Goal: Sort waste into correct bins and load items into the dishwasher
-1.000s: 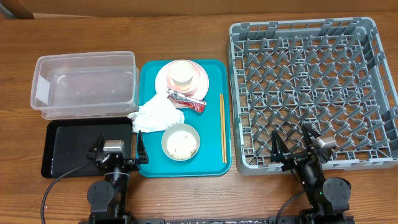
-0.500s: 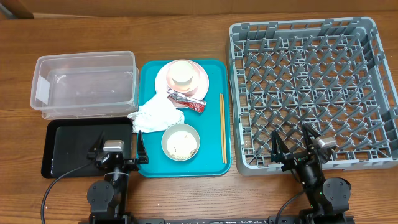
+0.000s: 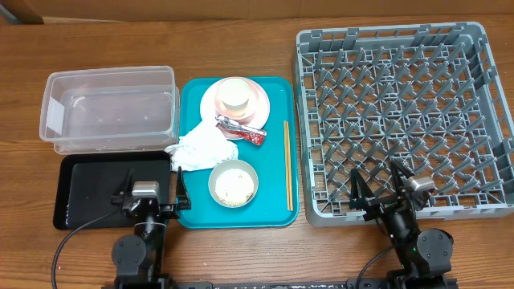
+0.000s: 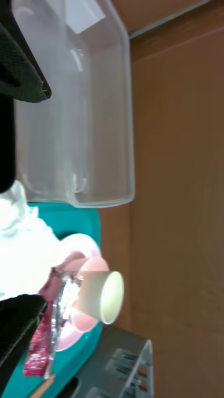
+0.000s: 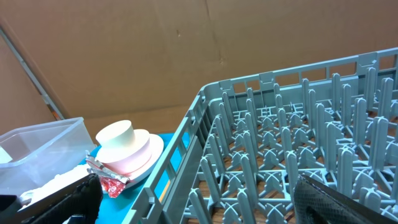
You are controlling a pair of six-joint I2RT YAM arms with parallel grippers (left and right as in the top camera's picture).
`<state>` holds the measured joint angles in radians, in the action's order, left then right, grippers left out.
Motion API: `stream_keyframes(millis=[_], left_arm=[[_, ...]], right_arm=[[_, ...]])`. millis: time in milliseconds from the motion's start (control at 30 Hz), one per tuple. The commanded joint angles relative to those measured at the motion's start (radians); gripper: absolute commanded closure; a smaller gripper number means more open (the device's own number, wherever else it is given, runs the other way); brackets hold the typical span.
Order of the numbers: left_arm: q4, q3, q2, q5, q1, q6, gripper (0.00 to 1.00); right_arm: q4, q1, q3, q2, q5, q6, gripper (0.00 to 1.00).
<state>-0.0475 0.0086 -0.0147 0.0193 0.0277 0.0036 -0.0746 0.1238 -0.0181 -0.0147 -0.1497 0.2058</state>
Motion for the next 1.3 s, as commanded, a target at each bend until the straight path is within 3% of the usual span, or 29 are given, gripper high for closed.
stream_keyframes(millis=[0, 200, 267, 433, 600, 800, 900, 1067, 1100, 1133, 1167, 1267], left_arm=[[-0.010, -0.004, 0.010, 0.028, -0.004, 0.015, 0.00], [0.098, 0.026, 0.010, 0.327, -0.004, -0.028, 0.00], [0.039, 0.100, 0.009, 0.329, -0.004, -0.150, 0.00], [-0.191, 0.367, -0.081, 0.341, -0.004, -0.173, 0.00], [-0.516, 0.729, -0.379, 0.407, -0.004, -0.130, 0.00], [-1.022, 1.217, -0.859, 0.469, -0.004, -0.037, 0.00], [-1.127, 1.384, -1.046, 0.526, -0.004, -0.053, 0.00], [-1.178, 1.471, -1.246, 0.531, -0.004, -0.052, 0.00], [-1.178, 1.471, -1.276, 0.531, -0.004, -0.057, 0.10], [-1.181, 1.471, -1.305, 0.517, -0.004, -0.076, 0.46], [-1.192, 1.470, -1.336, 0.483, -0.005, -0.117, 0.92], [-1.221, 1.458, -1.397, 0.351, -0.018, -0.252, 0.96]], right_arm=[[0.005, -0.007, 0.010, 0.011, 0.003, 0.001, 0.00], [0.005, -0.007, 0.010, 0.011, 0.003, 0.001, 0.00], [0.005, -0.007, 0.010, 0.011, 0.003, 0.001, 0.00], [0.005, -0.007, 0.010, 0.011, 0.003, 0.001, 0.00], [0.005, -0.007, 0.010, 0.011, 0.003, 0.001, 0.00], [0.005, -0.007, 0.010, 0.011, 0.003, 0.001, 0.00], [0.005, -0.007, 0.010, 0.011, 0.003, 0.001, 0.00], [0.005, -0.007, 0.010, 0.011, 0.003, 0.001, 0.00], [0.005, -0.007, 0.010, 0.011, 0.003, 0.001, 0.00], [0.005, -0.007, 0.010, 0.011, 0.003, 0.001, 0.00], [0.005, -0.007, 0.010, 0.011, 0.003, 0.001, 0.00], [0.005, -0.007, 0.010, 0.011, 0.003, 0.001, 0.00]])
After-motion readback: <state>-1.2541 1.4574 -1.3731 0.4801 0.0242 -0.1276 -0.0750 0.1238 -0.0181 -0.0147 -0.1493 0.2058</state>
